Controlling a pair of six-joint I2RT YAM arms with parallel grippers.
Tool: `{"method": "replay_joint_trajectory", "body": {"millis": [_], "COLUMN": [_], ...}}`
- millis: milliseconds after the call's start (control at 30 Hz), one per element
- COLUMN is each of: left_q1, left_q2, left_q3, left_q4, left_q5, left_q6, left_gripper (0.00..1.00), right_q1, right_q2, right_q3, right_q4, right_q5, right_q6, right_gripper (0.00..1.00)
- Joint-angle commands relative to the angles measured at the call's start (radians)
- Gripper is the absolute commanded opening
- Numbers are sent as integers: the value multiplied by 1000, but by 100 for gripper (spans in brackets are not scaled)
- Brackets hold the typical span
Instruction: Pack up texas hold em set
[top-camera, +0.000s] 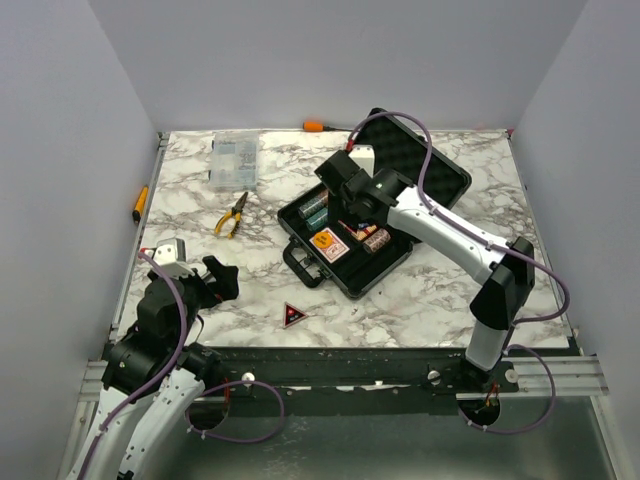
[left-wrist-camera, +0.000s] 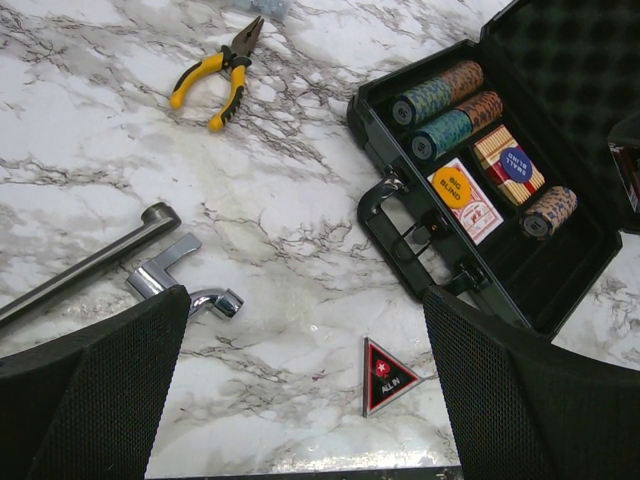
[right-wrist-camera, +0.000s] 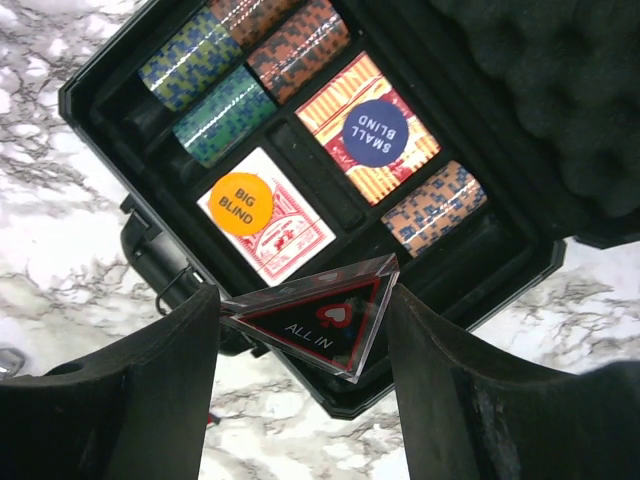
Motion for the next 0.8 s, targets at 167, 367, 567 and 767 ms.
{"method": "replay_joint_trajectory", "body": {"millis": [167, 367, 567, 767], "left_q1": [-8, -8, -8, -8], "left_q2": [21, 42, 38, 37], "left_q3": [0, 3, 3, 2], "left_q4": [-4, -4, -4, -4], "left_q5": [-9, -9, -16, -19], "left_q6": [-3, -3, -6, -8], "left_gripper": [98, 98, 98, 98], "right_q1": [-60, -95, -107, -115], "right_q2": [30, 100, 178, 269], "right_q3": [33, 88, 107, 159], "right_q4": [39, 1, -24, -59], "right_q5": [-50, -94, -162, -213], "right_q6": [-137, -67, 50, 125], "right_gripper": [47, 49, 49, 50]}}
